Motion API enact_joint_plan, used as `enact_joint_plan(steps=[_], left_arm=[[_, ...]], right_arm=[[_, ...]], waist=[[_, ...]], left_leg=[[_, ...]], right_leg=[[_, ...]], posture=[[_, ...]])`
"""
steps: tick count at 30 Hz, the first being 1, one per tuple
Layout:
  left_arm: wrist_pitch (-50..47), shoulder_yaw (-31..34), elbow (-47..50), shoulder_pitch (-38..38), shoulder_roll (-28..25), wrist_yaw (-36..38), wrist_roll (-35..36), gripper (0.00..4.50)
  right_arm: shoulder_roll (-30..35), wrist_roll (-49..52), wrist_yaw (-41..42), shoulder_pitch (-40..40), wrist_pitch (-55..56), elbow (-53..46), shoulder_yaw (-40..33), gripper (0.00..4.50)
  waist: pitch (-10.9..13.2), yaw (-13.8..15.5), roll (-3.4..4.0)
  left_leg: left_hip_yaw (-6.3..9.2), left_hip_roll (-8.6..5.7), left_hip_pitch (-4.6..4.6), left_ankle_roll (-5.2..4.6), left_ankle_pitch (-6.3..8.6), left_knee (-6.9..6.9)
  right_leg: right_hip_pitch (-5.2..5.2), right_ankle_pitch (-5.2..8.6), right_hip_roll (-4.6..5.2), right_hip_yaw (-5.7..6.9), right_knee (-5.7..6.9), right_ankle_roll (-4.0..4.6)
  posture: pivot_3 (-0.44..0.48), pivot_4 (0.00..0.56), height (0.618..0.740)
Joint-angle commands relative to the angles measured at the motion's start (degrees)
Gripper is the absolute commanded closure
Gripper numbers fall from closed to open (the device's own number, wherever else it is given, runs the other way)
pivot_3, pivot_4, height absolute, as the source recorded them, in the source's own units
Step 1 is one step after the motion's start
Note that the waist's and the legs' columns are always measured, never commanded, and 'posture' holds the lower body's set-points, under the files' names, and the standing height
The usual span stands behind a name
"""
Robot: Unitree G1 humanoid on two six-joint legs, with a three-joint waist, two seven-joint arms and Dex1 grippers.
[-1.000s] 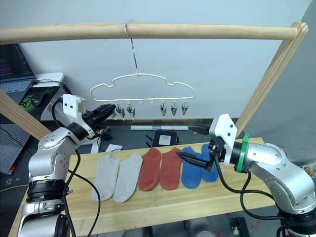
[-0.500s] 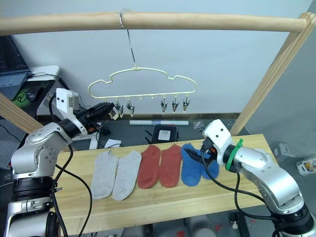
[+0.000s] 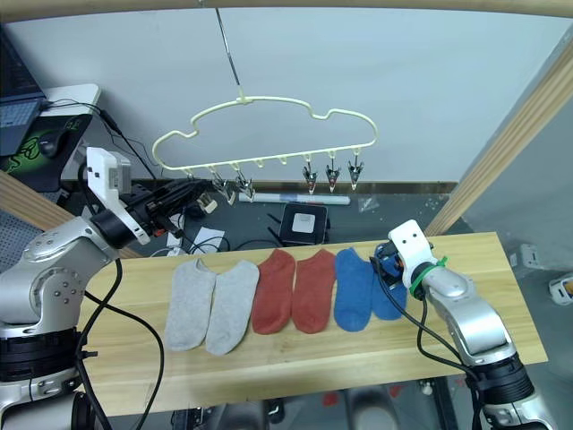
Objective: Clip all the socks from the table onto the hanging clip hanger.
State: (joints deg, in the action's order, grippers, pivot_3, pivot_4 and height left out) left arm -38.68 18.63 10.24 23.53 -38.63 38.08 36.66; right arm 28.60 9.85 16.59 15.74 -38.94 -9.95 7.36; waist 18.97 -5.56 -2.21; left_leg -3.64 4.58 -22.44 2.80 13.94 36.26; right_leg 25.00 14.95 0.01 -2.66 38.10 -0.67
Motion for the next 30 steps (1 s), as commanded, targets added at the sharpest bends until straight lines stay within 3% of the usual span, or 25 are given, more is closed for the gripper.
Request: enact_joint_plan(steps=[1, 8, 13, 26, 30], left_arm=[[-1.76, 2.03, 2.32, -1.59, -1.19, -1.21, 0.95, 4.39], [-2.85, 3.02, 4.88, -3.25, -1.48, -2.5, 2.25, 4.39], [-2.84, 3.36, 5.51, -4.1, -1.73, -2.65, 2.62, 4.39], [-2.22, 2.53, 2.78, -2.94, -2.93, -0.87, 3.1, 4.39], [-2.89, 2.04, 1.29, -1.69, -2.82, -0.24, 3.73, 4.39]], right_arm=[[-1.3, -2.93, -1.44, 1.24, 4.65, 5.52, -1.35, 0.0], [-4.51, -4.26, -3.14, 2.65, 7.53, 14.52, -4.89, 0.0], [-5.85, -2.86, -1.46, 2.47, 4.51, 15.57, -6.69, 0.0], [-5.8, -3.39, 0.93, -0.15, 2.11, 11.06, -5.85, 4.47], [-1.79, -3.84, 6.11, -1.55, 3.96, 3.49, -3.67, 4.5]], waist=[[0.05, 0.29, 0.06], [1.02, 0.94, 0.29], [1.21, 0.94, 0.3], [1.21, 0.94, 0.3], [1.22, 0.93, 0.33]], left_leg=[[-0.04, 0.0, -0.19, 0.18, -0.09, 0.02], [-0.04, 0.0, -0.32, 0.43, -0.14, 0.02], [-0.03, 0.01, -0.31, 0.5, -0.14, 0.01], [0.0, -0.01, -0.31, 0.73, -0.15, -0.01], [0.0, -0.02, -0.32, 0.78, -0.16, -0.05]], right_leg=[[0.21, 0.0, 0.0, -0.01, 0.02, 0.0], [0.33, 0.0, 0.0, -0.01, 0.01, -0.01], [0.33, 0.01, 0.0, -0.01, 0.01, -0.02], [0.31, 0.04, 0.0, 0.01, -0.01, -0.08], [0.33, 0.06, 0.0, 0.01, -0.02, -0.12]], posture=[[-0.08, 0.408, 0.74], [-0.05, 0.418, 0.74], [-0.047, 0.413, 0.74], [-0.07, 0.397, 0.74], [-0.078, 0.389, 0.74]])
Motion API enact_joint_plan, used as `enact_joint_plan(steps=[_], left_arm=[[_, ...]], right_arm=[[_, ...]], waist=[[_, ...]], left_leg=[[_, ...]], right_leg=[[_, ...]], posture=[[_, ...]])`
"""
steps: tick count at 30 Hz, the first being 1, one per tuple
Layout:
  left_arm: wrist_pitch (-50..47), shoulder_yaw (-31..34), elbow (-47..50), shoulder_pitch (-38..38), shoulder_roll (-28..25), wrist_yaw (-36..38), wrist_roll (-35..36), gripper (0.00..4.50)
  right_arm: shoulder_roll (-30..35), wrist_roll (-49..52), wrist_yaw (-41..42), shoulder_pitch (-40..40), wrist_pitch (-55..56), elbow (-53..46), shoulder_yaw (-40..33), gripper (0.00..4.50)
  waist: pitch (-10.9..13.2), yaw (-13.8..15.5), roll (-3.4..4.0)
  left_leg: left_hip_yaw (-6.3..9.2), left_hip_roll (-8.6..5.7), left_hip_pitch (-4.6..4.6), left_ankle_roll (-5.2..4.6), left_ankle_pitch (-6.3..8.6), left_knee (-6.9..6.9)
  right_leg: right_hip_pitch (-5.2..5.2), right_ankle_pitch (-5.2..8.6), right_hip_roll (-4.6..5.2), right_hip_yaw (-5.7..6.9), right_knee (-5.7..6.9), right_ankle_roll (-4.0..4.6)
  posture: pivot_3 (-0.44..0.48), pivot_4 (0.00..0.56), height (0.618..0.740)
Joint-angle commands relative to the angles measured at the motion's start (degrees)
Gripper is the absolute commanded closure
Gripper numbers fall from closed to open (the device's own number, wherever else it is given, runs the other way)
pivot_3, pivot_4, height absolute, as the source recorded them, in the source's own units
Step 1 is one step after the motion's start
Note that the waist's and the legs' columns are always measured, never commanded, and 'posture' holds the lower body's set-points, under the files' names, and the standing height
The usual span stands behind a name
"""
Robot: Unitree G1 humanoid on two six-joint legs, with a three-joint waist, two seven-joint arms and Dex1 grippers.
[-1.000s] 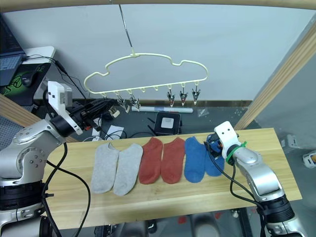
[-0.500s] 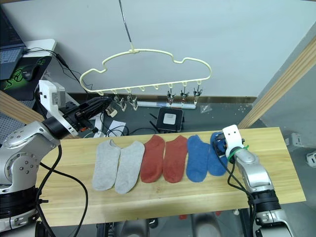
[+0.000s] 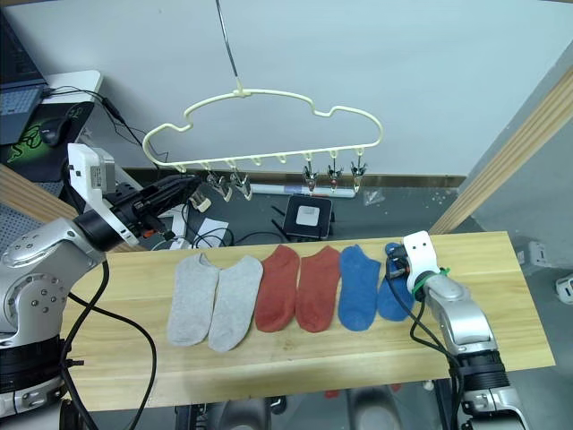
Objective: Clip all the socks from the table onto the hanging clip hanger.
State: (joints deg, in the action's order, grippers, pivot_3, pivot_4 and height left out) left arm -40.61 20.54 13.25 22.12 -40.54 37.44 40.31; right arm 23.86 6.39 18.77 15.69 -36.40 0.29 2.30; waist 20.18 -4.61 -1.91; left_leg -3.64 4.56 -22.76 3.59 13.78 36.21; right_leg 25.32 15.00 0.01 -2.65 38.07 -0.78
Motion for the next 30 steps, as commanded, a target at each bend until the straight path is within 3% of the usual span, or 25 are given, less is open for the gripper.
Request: enact_joint_plan(steps=[1, 6, 11, 19, 30], left_arm=[[-1.44, 0.23, -2.07, 0.08, -0.8, 0.39, 0.47, 4.39], [-4.31, 1.07, -3.81, 1.57, -1.11, 0.86, 2.85, 4.39], [-5.98, 1.41, -5.18, 2.86, -1.54, 0.96, 4.48, 4.41], [-9.92, 1.4, -6.45, 4.18, -1.42, 1.2, 9.01, 4.46], [-15.29, 1.62, -8.4, 6.78, -1.66, 1.27, 13.75, 4.46]], right_arm=[[3.99, -0.25, 5.36, -1.7, 1.67, -8.94, 1.89, 4.5], [8.33, 1.52, 13.94, 0.04, 2.52, -21.88, 6.03, 4.5], [6.77, 3.23, 20.08, 5.78, 4.31, -27.72, 12.62, 4.5], [-2.47, 1.3, 23.14, 13.94, 9.74, -20.88, 21.67, 4.5], [-12.18, -1.52, 23.45, 21.72, 16.12, -7.51, 25.08, 4.5]], waist=[[0.01, -0.03, 0.02], [0.01, -0.32, 0.02], [0.01, -0.26, 0.02], [-0.03, -0.18, -0.06], [-0.06, -0.38, -0.11]], left_leg=[[-0.02, -0.03, -0.02, 0.02, -0.01, -0.03], [-0.04, 0.0, -0.02, 0.14, -0.01, -0.09], [0.08, 0.02, -0.07, 0.22, -0.04, -0.1], [0.18, -0.02, -0.16, 0.22, -0.03, -0.03], [0.21, 0.03, -0.19, 0.22, -0.03, 0.09]], right_leg=[[0.03, 0.02, -0.01, 0.0, 0.0, -0.03], [0.11, 0.04, -0.04, 0.05, 0.01, -0.08], [0.11, 0.04, -0.12, 0.1, 0.01, -0.08], [0.12, 0.02, -0.11, 0.16, 0.01, -0.04], [0.17, -0.13, -0.06, 0.22, 0.15, 0.22]], posture=[[-0.079, 0.386, 0.74], [-0.088, 0.375, 0.74], [-0.092, 0.367, 0.74], [-0.114, 0.351, 0.74], [-0.139, 0.337, 0.74]])
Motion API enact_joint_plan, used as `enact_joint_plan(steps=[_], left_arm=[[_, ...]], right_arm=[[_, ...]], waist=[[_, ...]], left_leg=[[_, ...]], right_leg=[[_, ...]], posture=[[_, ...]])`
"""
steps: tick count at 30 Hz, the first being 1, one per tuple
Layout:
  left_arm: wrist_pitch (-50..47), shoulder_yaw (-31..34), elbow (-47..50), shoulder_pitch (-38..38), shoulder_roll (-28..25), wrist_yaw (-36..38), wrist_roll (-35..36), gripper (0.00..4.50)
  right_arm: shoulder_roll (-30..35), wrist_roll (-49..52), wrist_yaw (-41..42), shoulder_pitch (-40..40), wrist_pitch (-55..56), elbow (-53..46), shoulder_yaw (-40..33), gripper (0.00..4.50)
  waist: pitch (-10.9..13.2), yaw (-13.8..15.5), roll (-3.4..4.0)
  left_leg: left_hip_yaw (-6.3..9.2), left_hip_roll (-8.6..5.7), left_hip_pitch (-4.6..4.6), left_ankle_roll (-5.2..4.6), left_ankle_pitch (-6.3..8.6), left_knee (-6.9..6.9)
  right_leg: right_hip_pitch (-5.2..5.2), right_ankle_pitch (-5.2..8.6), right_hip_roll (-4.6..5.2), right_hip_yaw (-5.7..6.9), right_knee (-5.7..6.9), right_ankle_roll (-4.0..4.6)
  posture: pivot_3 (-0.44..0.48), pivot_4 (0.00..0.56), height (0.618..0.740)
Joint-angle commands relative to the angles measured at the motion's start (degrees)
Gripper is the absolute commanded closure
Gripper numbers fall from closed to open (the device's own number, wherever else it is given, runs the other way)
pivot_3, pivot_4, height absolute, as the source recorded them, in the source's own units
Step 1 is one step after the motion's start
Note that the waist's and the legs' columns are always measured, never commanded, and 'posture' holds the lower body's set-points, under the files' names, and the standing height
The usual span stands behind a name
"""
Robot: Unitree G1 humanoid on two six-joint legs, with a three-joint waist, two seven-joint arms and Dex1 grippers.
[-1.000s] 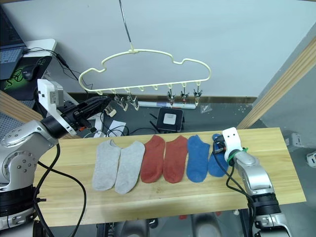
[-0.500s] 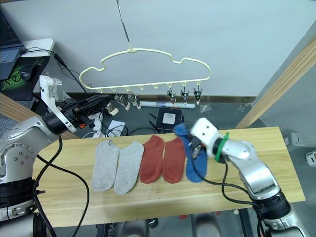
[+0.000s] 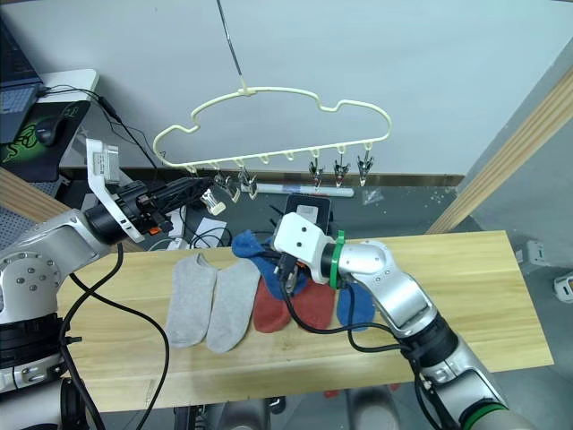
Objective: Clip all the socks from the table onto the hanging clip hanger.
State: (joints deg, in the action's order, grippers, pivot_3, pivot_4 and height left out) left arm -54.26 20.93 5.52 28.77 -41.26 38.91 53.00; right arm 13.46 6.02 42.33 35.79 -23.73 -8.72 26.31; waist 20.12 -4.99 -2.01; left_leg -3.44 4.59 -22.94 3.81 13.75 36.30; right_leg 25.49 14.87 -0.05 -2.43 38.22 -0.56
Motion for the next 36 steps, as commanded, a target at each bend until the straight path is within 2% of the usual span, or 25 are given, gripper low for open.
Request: enact_joint_plan(steps=[1, 10, 17, 36], left_arm=[[-1.9, 1.13, -0.84, 0.38, -1.02, -0.08, 1.15, 4.46], [-4.41, 1.04, -1.49, 2.11, -1.15, -0.2, 2.74, 4.46], [-4.92, 0.67, -1.29, 2.0, -1.29, 0.56, 2.42, 4.46], [-4.48, 1.4, -1.83, 0.25, -2.37, 1.36, 2.08, 4.46]], right_arm=[[-2.46, -1.75, -0.16, 2.27, 4.34, 2.74, 1.2, 4.5], [-6.74, -5.61, -1.66, 5.61, 10.55, 10.95, 0.74, 4.5], [-8.91, -5.78, -2.36, 6.56, 13.21, 14.01, -0.85, 4.5], [-10.03, -7.45, -4.18, 8.23, 18.81, 18.86, -3.1, 4.5]], waist=[[-0.01, 0.0, -0.01], [-0.07, 0.01, -0.12], [-0.09, 0.0, -0.15], [-0.14, -0.04, -0.23]], left_leg=[[0.0, 0.0, 0.0, 0.0, 0.0, 0.02], [0.0, 0.0, -0.06, 0.0, 0.0, 0.05], [0.0, -0.01, -0.11, 0.01, 0.02, 0.52], [-0.01, -0.01, -0.11, 0.02, 0.04, 0.65]], right_leg=[[0.0, 0.0, 0.0, 0.01, 0.01, 0.0], [0.04, -0.01, 0.09, 0.05, 0.07, 0.02], [0.21, -0.01, 0.09, 0.05, 0.7, 0.02], [0.22, -0.02, 0.08, 0.03, 0.8, 0.03]], posture=[[-0.141, 0.337, 0.74], [-0.136, 0.331, 0.74], [-0.135, 0.325, 0.74], [-0.126, 0.314, 0.74]])
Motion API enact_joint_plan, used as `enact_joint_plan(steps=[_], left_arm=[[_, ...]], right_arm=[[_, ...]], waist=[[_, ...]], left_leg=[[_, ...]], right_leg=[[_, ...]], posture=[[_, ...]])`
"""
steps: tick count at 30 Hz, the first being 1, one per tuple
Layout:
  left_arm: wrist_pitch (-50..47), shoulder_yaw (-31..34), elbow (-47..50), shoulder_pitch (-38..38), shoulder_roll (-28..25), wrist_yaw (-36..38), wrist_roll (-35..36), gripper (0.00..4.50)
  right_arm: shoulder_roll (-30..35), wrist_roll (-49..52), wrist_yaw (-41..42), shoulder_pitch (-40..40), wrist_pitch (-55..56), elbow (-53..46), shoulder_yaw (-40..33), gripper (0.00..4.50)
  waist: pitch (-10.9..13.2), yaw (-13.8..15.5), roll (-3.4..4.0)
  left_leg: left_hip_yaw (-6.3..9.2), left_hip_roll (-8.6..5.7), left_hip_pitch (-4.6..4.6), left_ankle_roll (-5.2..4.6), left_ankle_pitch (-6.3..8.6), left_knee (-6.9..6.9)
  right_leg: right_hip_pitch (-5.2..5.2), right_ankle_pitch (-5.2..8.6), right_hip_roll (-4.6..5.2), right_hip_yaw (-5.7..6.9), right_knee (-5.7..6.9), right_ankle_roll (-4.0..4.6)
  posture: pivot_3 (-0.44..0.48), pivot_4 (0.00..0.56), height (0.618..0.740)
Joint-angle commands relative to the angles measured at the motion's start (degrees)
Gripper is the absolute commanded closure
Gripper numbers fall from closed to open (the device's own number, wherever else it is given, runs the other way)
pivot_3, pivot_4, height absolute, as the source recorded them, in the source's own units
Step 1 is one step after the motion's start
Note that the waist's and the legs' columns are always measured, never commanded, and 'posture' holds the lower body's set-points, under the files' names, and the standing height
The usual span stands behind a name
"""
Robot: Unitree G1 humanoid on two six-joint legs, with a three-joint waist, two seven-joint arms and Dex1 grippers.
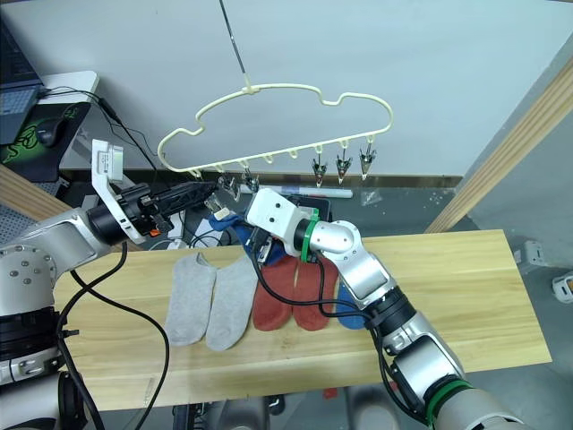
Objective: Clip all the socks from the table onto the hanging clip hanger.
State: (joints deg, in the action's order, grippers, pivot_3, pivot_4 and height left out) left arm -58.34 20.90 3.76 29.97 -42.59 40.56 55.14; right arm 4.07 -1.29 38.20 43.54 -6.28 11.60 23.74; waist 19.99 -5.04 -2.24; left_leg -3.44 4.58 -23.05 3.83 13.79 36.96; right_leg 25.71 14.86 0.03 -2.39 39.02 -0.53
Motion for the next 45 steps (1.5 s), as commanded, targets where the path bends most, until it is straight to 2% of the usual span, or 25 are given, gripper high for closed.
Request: enact_joint_plan(steps=[1, 26, 31, 39, 40, 45], left_arm=[[-0.44, 1.49, -0.1, -0.95, -1.01, -0.34, 0.01, 4.46], [-0.65, 2.06, -0.12, -1.48, -0.57, -0.87, 0.28, 4.46], [-0.91, 2.1, -0.2, -1.47, -0.57, -1.19, 0.63, 2.86], [-1.17, 2.9, 1.0, -2.43, -0.98, -1.01, 1.18, 0.7], [-1.23, 3.07, 1.15, -2.62, -1.15, -0.91, 1.32, 0.7], [-0.68, 3.52, 2.32, -4.2, -2.32, -0.61, 0.59, 0.65]], right_arm=[[-0.65, -0.14, 0.11, 0.34, 1.19, -1.54, -0.39, 4.5], [-3.47, 1.72, -0.13, 0.33, -0.33, -2.59, -2.47, 4.5], [-3.71, 1.71, 0.29, 0.21, -0.43, -2.57, -2.21, 4.5], [-4.13, 1.05, 0.91, 0.68, -0.7, -1.36, -1.8, 4.5], [-4.2, 1.0, 0.8, 0.78, -0.92, -1.13, -1.89, 4.5], [-3.64, 0.99, 0.91, 0.69, -2.18, -1.47, -2.21, 3.12]], waist=[[-0.01, 0.0, -0.01], [-0.02, 0.0, -0.04], [-0.02, 0.01, -0.04], [-0.02, 0.23, -0.04], [-0.03, 0.23, -0.05], [-0.03, 0.24, -0.06]], left_leg=[[0.0, 0.0, 0.0, 0.0, 0.0, 0.0], [0.01, 0.0, 0.0, -0.01, 0.0, 0.0], [0.02, 0.0, -0.01, -0.01, 0.01, 0.0], [0.07, 0.0, -0.3, 0.0, 0.0, 0.06], [0.08, 0.0, -0.33, 0.0, 0.0, 0.06], [0.1, 0.02, -0.68, 0.01, -0.02, 0.14]], right_leg=[[0.0, 0.0, 0.0, 0.0, 0.0, 0.0], [0.0, -0.01, 0.0, 0.0, 0.01, 0.01], [0.0, -0.01, 0.0, 0.01, 0.0, 0.01], [0.15, -0.01, 0.03, 0.04, -0.01, 0.02], [0.19, -0.01, 0.03, 0.04, -0.01, 0.02], [0.48, -0.02, 0.04, 0.11, 0.03, 0.04]], posture=[[-0.126, 0.314, 0.74], [-0.121, 0.32, 0.74], [-0.116, 0.321, 0.74], [-0.101, 0.318, 0.74], [-0.101, 0.318, 0.74], [-0.094, 0.318, 0.74]])
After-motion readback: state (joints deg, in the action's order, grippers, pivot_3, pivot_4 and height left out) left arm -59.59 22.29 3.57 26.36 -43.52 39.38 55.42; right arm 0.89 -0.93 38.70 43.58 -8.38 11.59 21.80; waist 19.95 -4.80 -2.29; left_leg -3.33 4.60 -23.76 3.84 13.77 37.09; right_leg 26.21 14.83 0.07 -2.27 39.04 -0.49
